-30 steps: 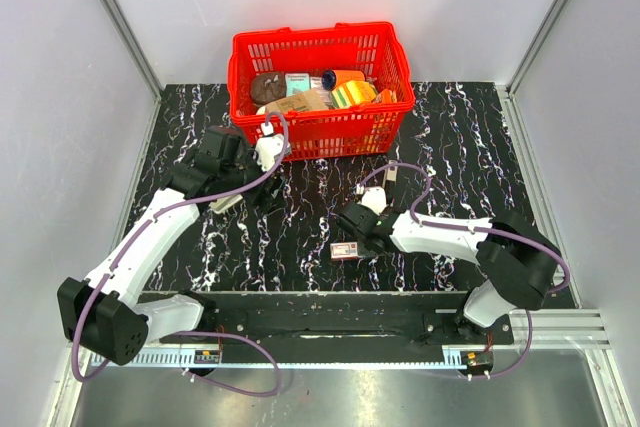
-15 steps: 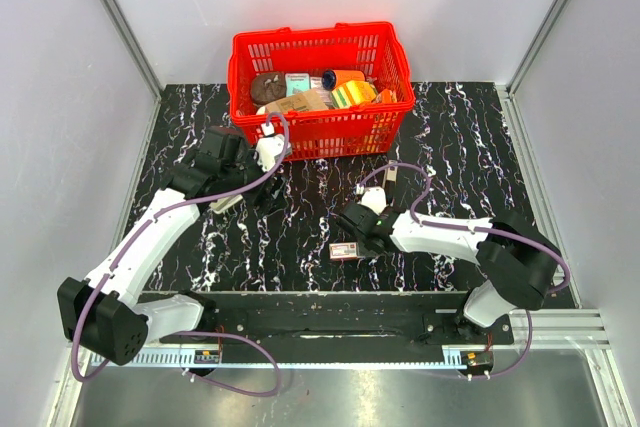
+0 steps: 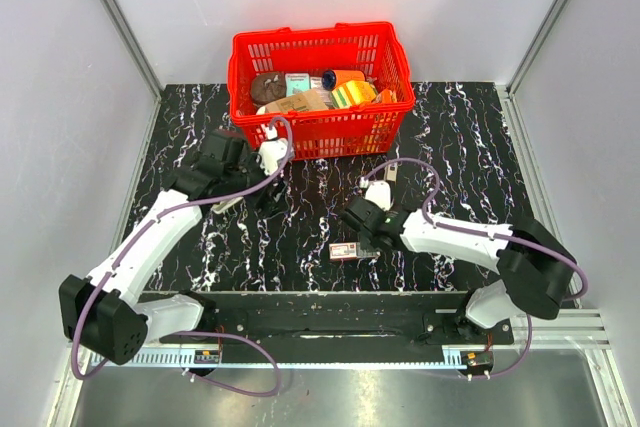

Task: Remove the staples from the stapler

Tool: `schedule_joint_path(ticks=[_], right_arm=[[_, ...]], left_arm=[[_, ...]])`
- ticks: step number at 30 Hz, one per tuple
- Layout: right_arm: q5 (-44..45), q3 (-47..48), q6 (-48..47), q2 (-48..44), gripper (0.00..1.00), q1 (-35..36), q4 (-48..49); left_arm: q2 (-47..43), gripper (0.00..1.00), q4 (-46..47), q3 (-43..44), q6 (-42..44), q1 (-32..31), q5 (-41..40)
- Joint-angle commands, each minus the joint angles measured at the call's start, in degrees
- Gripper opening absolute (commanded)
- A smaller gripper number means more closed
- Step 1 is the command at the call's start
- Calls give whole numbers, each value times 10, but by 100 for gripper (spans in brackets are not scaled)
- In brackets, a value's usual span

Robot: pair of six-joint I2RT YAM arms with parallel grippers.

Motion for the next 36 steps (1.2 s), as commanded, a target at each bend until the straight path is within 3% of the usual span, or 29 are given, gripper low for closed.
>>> schedule_joint_path(ticks=[1,9,16,24,36], right_arm=[[19,21,7,-28,19,-25,-18],[-77,-73,24,-97,19,-105,53],[-143,-134,35,-113,10,-137,117],[-346,-238,35,-120,13,-267,269],[-492,-318,62,-96,17,-360,400]], left_arm=[[15,72,34,-16,18,-18,-19],[76,70,96,-63,58,-93,-86],[137,68,144,-84,95,-133,-89],[199,68,185,-82,130,-168,-95],[261,67,207,-60,123,-223,-167]])
